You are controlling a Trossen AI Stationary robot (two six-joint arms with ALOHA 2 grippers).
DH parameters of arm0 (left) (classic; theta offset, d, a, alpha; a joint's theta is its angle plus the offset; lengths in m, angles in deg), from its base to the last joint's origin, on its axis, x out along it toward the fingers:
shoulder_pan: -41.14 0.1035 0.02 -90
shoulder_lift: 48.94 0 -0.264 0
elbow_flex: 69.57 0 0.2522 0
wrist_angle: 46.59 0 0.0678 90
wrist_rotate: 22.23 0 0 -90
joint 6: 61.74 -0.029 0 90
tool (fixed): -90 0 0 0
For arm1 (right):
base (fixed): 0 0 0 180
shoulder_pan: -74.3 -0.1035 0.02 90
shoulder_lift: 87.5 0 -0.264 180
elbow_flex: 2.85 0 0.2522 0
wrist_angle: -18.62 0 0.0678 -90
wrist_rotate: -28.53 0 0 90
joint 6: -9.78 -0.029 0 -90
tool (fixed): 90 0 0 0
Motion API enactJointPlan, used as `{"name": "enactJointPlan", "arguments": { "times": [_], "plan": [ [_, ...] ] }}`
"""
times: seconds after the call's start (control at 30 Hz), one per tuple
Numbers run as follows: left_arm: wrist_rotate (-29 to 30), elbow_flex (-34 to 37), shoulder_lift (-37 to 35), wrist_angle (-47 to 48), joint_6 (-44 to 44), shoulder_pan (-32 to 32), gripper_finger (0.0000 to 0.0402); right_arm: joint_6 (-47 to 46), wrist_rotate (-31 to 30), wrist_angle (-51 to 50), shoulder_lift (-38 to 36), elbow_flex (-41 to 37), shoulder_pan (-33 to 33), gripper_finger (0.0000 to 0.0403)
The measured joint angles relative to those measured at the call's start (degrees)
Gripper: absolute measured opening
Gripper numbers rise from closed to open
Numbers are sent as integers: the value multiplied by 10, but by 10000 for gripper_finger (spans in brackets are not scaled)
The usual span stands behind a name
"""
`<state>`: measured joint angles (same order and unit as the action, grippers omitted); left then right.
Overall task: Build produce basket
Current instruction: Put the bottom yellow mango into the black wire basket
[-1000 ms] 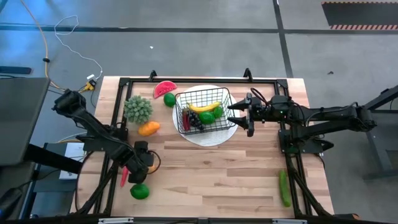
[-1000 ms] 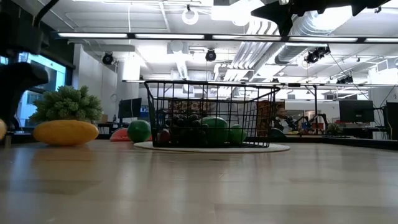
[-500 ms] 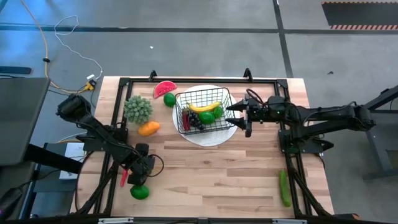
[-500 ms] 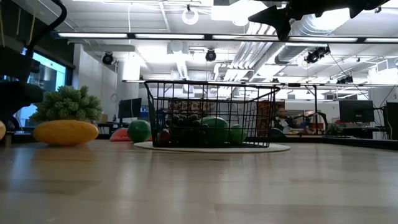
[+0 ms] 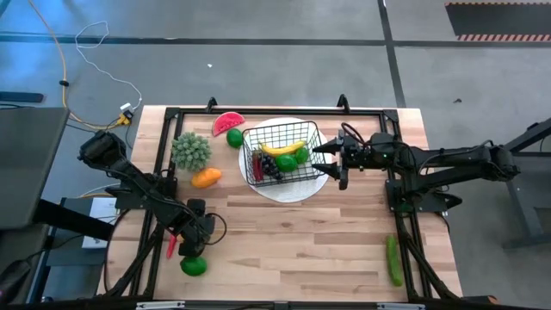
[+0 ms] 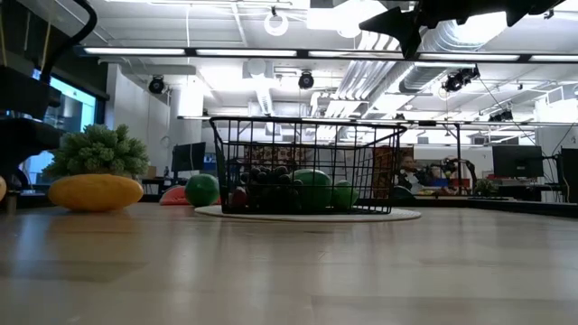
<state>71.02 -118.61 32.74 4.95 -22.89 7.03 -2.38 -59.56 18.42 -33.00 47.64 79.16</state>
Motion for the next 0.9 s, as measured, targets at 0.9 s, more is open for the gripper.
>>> {"name": "enactJointPlan", "arguments": {
  "times": [0.9],
  "plan": [
    [24,-72,-143,-83,-105,136,237,-19,0,0,0,0,0,245]
  ]
}}
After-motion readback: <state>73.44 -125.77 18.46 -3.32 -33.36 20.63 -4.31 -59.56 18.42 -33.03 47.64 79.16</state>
